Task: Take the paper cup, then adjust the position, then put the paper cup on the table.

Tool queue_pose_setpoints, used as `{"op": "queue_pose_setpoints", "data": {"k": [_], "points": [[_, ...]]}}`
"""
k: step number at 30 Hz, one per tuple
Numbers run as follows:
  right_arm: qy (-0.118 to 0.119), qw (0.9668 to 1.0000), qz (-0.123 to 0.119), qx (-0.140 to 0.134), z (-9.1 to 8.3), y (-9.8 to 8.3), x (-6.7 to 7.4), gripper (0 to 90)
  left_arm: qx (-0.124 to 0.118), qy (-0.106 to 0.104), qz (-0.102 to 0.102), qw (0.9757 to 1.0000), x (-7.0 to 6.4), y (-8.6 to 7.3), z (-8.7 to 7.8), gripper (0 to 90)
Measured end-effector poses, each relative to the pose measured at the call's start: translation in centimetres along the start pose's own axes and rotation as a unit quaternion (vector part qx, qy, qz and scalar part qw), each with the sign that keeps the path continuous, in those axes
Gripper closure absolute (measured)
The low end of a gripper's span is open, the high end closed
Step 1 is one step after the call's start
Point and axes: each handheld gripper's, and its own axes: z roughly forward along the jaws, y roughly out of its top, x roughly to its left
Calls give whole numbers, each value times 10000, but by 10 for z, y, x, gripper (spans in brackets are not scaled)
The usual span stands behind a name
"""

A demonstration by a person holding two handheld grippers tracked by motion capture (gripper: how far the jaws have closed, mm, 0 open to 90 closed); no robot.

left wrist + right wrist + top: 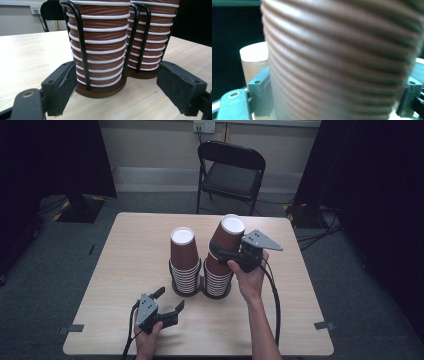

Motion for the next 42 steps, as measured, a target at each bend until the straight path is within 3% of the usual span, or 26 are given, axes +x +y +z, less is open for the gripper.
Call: {"op": "queue_pose_setpoints", "data": {"k": [3, 5, 25, 32, 42], "points": [[30, 9999, 90, -55, 0, 3, -1, 126, -2, 3, -4, 10000, 0, 0, 0, 165], [-77, 10000, 36, -32, 0, 6, 0, 126, -41, 35, -17, 10000, 0, 0, -1, 164], [8, 9986, 326, -412, -15, 14, -4, 129, -54, 52, -6, 10000, -1, 0, 0, 165], [50, 9969, 504, -598, -26, 16, -8, 130, -41, 66, 29, 10000, -1, 0, -1, 165], [-3, 9958, 632, -659, -46, 12, -14, 130, 2, 9, 9, 10000, 0, 0, 0, 165]]}}
